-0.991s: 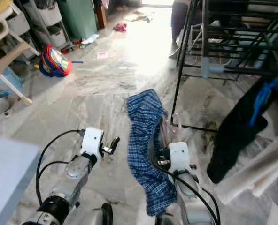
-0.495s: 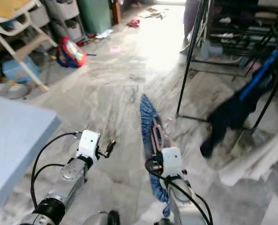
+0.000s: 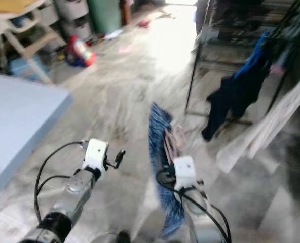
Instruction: Hang hanger
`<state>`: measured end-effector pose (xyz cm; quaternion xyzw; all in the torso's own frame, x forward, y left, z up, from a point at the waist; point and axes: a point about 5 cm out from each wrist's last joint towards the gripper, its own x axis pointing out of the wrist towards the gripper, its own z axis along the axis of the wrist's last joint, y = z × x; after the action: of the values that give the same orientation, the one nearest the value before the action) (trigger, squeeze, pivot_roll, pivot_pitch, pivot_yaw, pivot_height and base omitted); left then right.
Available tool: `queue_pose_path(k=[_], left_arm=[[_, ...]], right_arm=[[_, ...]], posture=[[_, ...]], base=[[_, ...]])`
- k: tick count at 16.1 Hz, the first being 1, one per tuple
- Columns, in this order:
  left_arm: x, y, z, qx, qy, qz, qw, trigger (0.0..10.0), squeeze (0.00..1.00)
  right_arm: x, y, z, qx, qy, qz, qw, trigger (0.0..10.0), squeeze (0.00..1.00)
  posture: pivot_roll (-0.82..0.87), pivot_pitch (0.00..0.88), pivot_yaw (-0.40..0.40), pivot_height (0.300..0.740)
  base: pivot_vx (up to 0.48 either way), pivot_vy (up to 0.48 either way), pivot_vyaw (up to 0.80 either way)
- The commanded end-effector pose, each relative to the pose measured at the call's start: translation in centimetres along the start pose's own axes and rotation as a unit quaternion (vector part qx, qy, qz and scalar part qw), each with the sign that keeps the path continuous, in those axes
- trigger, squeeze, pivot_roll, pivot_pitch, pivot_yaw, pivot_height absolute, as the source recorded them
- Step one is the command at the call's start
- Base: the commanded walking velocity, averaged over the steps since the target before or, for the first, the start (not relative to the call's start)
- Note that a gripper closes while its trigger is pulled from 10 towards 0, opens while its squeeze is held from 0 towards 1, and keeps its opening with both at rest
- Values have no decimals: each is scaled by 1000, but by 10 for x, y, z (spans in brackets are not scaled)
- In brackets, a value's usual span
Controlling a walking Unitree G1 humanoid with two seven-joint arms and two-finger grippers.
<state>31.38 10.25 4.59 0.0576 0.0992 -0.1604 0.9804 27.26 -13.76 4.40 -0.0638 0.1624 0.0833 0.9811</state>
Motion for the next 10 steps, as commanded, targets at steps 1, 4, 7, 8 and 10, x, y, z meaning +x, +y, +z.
queue_pose_path(k=[1,4,7,8,10], left_arm=[[0,-2,-1,-1,-1,-1,1000,10000,0],[-3,1,-5,-8,4,1,1000,10000,0],[-4,4,-4,-17,-6,18,1000,10000,0],[-3,4,-3,-18,-7,18,1000,10000,0],[3,2,4,-24,-15,19,999,10000,0]], right_arm=[[-2,-3,-1,-12,-5,-12,1000,10000,0],[-2,-5,3,-29,-25,-27,999,10000,0],[-6,-14,-2,-6,-21,-34,999,10000,0],[-5,-14,-4,-16,-17,-26,999,10000,0],[2,-16,1,-31,-22,-19,999,10000,0]], posture=[[-40,176,64,740],[-38,181,63,740],[-28,140,44,740],[-26,123,37,740],[-12,81,19,740]], base=[[0,0,0],[0,0,0],[0,0,0],[0,0,0],[0,0,0]])
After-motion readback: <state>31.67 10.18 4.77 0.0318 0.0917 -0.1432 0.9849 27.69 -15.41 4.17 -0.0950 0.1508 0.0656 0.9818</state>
